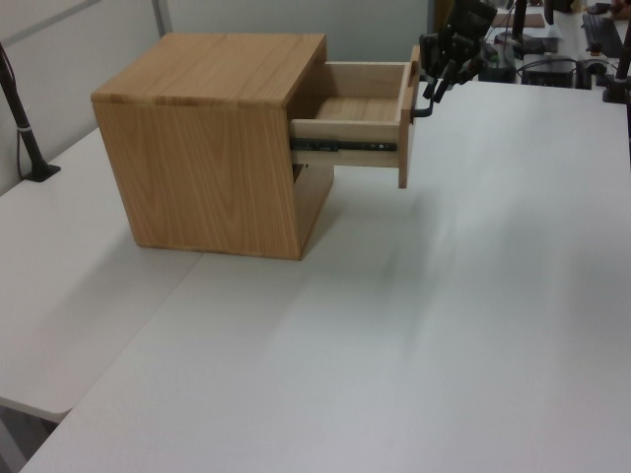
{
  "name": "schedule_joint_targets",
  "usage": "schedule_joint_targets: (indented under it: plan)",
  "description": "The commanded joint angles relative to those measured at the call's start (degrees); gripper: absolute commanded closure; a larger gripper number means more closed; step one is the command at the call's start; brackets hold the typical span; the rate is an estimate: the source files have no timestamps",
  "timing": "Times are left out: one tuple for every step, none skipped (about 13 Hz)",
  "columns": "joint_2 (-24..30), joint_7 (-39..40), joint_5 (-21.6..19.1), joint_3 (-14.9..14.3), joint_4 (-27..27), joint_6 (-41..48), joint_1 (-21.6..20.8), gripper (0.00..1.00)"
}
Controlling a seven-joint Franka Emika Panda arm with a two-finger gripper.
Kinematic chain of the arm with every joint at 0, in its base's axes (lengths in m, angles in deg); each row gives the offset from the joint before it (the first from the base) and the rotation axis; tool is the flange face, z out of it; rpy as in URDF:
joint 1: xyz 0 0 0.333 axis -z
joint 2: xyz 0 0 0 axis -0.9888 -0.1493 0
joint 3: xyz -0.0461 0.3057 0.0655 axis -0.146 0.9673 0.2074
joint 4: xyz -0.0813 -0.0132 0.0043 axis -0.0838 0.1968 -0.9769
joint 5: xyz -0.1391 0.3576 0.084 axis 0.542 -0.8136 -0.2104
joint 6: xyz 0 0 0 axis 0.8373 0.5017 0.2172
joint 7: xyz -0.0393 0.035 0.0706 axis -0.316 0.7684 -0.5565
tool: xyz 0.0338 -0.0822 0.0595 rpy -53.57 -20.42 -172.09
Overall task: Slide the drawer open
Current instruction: 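Pull the handle outward, sliding the upper drawer out of the cabinet, then release the handle and lift the gripper away from the drawer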
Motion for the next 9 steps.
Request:
schedule_joint_targets:
  plan:
    - [4.82,8.16,-0.24,-1.89,-3.27,4.96,-0.47,0.82]
    - [4.91,8.6,-0.24,-1.9,-3.09,6.37,-0.47,0.5]
    - [4.91,8.43,0.02,-1.99,-2.92,8.21,-0.47,0.0]
    - [4.56,9.12,0.64,-1.99,-1.7,9.62,-0.64,0.0]
    - [4.12,13.22,1.69,-1.81,0.31,12.16,-0.73,0.0]
    - [3.77,16.83,1.7,-1.81,1.81,13.67,-0.64,0.0]
    - [3.5,20.35,1.78,-1.81,4.53,16.2,-0.47,0.0]
    - [3.33,21.51,2.05,-1.81,6.47,17.71,-0.38,0.0]
    - [2.8,22.31,3.7,-1.55,8.92,19.64,-0.12,0.0]
